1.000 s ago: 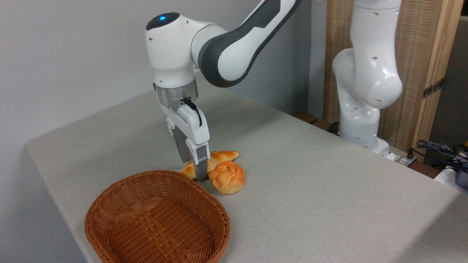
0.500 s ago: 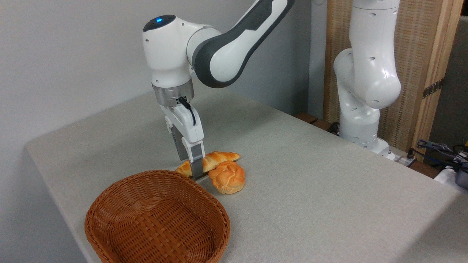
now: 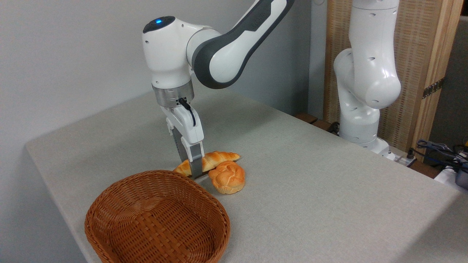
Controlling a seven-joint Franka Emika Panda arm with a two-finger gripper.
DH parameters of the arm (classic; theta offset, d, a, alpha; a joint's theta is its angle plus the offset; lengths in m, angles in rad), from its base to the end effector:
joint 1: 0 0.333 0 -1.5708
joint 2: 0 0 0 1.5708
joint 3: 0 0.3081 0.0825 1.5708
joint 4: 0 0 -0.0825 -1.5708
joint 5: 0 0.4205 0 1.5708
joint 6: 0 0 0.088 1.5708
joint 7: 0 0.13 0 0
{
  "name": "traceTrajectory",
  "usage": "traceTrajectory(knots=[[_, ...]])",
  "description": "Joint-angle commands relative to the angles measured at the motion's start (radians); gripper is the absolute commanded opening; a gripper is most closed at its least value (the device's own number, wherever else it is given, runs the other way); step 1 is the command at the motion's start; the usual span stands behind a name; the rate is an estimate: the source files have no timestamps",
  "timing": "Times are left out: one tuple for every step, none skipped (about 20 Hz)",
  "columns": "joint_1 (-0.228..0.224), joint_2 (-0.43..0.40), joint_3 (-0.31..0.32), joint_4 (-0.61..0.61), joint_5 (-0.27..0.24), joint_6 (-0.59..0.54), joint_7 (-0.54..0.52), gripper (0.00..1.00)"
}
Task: Put bread into the basket
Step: 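Close the gripper around the middle of the braided roll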
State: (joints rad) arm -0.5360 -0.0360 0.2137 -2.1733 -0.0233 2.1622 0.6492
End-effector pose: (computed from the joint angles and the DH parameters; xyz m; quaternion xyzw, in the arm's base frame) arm 0.5324 -0.1791 0.3596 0.8871 -0.4612 0.0141 0.0114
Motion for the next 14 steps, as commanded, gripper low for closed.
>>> traceTrajectory(knots=[[-0.004,-0.004,0.003,-0.003,-0.01,-0.001,0.017,0.55],[-0.002,-0.004,0.003,-0.005,-0.01,-0.001,0.017,0.55],[-0.002,-0.004,0.003,-0.003,-0.01,-0.001,0.015,0.55],[-0.002,-0.004,0.003,-0.003,-0.01,-0.001,0.015,0.55],[-0.002,-0.004,0.003,-0.003,-0.01,-0.001,0.015,0.55],[-0.002,-0.005,0.003,-0.003,-0.01,-0.001,0.015,0.52],[-0.002,-0.01,0.003,-0.003,-0.01,-0.001,0.015,0.47],[-0.002,-0.013,0.003,-0.003,-0.01,-0.001,0.015,0.43],[-0.004,-0.016,0.003,-0.003,-0.01,-0.001,0.015,0.41],[-0.004,-0.019,0.003,-0.003,-0.01,-0.001,0.015,0.4],[-0.005,-0.021,0.003,-0.003,-0.01,-0.004,0.013,0.39],[-0.005,-0.025,0.001,-0.003,-0.01,-0.011,0.013,0.39],[-0.005,-0.035,0.001,-0.003,-0.01,-0.024,0.013,0.39],[-0.005,-0.036,0.001,-0.003,-0.01,-0.028,0.013,0.39]])
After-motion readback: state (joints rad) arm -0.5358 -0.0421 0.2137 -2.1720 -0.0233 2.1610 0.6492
